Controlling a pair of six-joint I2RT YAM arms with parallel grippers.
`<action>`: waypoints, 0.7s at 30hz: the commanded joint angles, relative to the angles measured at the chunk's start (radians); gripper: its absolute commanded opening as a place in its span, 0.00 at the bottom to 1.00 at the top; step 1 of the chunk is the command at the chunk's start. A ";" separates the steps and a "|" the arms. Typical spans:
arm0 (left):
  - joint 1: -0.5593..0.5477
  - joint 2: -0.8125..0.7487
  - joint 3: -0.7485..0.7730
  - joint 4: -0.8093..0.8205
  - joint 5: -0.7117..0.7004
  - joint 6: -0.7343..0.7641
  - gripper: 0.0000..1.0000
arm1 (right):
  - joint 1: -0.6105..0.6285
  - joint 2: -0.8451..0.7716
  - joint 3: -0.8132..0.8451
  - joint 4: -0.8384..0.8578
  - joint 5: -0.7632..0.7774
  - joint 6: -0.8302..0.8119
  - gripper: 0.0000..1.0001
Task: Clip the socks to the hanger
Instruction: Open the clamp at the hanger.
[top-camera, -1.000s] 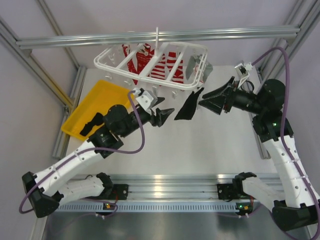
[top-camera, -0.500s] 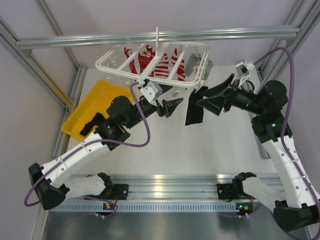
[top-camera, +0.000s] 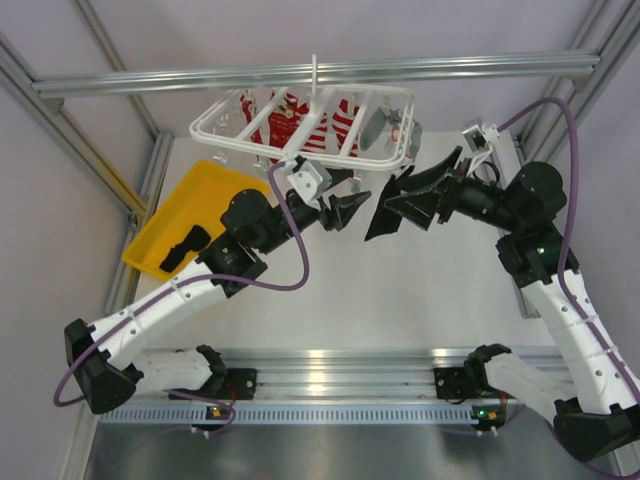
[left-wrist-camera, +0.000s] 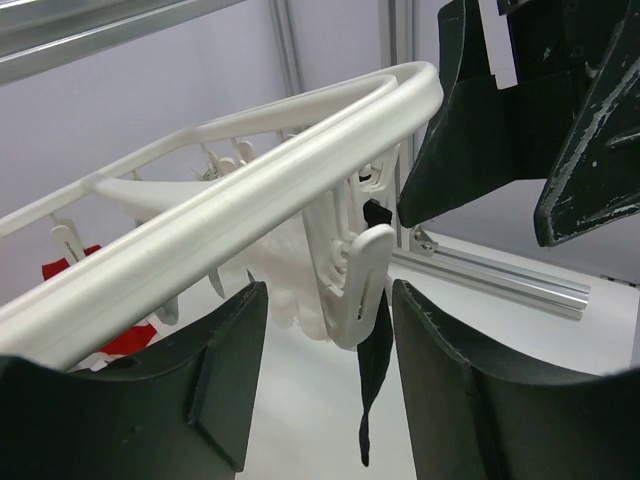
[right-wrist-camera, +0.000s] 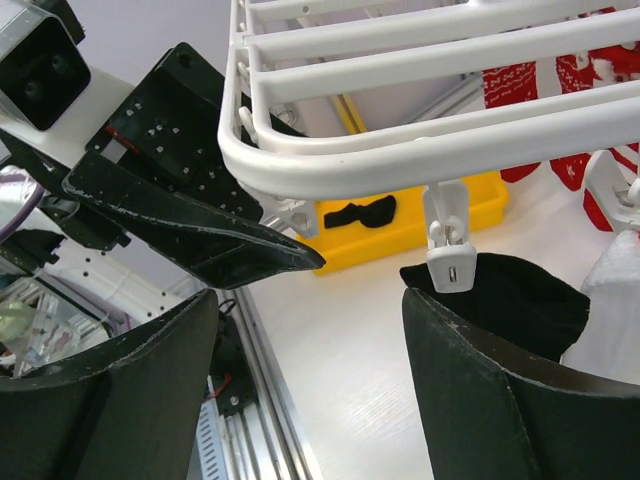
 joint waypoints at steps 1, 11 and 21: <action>-0.003 -0.004 0.047 0.082 0.001 -0.026 0.58 | 0.029 -0.012 0.012 0.066 0.072 -0.024 0.73; -0.003 -0.019 0.053 0.032 0.033 -0.043 0.15 | 0.071 -0.031 -0.023 0.178 0.182 -0.027 0.71; -0.003 -0.001 0.117 -0.140 0.056 -0.020 0.00 | 0.158 0.001 -0.033 0.222 0.253 -0.045 0.71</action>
